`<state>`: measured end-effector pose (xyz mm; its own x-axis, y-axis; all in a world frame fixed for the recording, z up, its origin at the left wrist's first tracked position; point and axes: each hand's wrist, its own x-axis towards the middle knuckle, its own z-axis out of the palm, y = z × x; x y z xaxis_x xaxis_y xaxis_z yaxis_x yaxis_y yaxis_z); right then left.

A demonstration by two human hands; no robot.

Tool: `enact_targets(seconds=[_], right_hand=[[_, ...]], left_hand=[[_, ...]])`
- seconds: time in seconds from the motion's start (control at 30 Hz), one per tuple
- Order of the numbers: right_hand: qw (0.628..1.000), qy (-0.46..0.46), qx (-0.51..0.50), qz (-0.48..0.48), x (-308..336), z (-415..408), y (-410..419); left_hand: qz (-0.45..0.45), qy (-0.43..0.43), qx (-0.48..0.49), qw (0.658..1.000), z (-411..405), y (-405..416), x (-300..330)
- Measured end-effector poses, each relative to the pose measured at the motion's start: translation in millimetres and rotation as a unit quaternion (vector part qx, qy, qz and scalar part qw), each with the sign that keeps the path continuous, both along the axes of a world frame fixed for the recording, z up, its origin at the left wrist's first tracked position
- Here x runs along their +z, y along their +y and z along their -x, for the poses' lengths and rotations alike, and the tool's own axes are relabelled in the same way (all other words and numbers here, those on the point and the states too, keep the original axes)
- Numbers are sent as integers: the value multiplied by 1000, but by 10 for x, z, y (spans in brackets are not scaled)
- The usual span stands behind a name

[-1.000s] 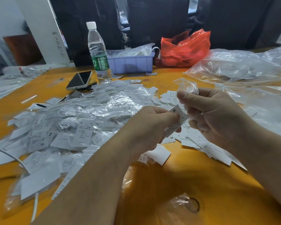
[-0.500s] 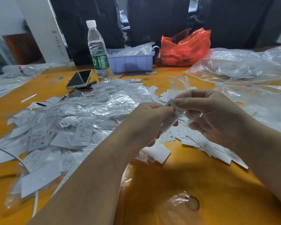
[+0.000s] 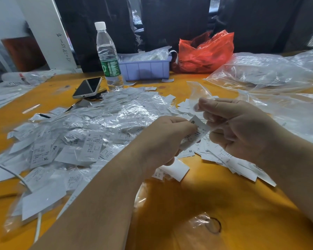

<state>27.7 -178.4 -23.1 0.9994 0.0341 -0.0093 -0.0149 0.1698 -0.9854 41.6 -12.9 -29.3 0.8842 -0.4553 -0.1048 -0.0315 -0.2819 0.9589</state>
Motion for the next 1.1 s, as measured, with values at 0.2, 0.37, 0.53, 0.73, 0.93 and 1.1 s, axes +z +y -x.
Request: enact_targets(seconds=[0.2,0.37,0.53,0.73,0.93,1.1], right_hand=[[1000,-4,-1,-6,-24,-2,6],[1000,3,15,-5,-22,3,29],[1000,3,16,17,-18,12,31],[998,-3,-8,65,-2,17,46],[996,10,-31,82,1,22,50],[995,7,-33,91,0,19,65]], left_hand=[[9,-6,-3,1000,18,-11,9],[6,-19,12,1000,15,-8,23],[1,-35,27,999,18,-7,28],[28,-34,46,998,25,6,37],[47,-45,70,995,10,3,20],[73,-54,96,991,-21,10,-16]])
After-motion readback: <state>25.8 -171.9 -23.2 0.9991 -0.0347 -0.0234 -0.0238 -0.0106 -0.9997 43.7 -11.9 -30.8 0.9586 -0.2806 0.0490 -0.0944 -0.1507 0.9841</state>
